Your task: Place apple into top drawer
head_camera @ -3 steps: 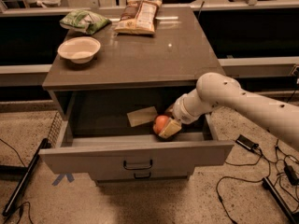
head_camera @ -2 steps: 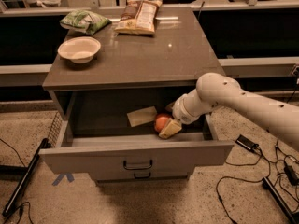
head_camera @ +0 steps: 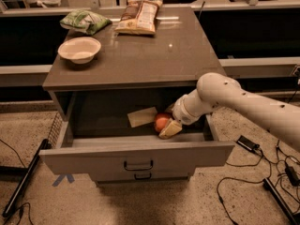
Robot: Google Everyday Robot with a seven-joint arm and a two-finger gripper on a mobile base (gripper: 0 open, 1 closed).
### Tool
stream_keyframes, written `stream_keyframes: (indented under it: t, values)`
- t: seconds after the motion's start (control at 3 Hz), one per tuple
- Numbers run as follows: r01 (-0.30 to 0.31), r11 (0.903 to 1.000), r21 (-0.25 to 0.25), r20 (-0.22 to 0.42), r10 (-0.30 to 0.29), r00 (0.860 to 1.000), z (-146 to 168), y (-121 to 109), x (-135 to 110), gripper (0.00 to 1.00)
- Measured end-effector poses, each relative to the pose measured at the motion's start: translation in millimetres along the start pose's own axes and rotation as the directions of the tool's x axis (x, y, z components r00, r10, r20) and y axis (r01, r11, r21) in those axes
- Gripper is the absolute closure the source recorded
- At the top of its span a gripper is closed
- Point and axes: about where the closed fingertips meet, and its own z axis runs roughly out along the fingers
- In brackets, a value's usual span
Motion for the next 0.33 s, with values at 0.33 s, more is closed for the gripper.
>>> stream_keyframes:
  t: [0.33]
  values:
    - [-0.021, 0.9997, 0.015, 0.062, 0.02, 0.998, -11.9, -3.8, 2.2, 0.17]
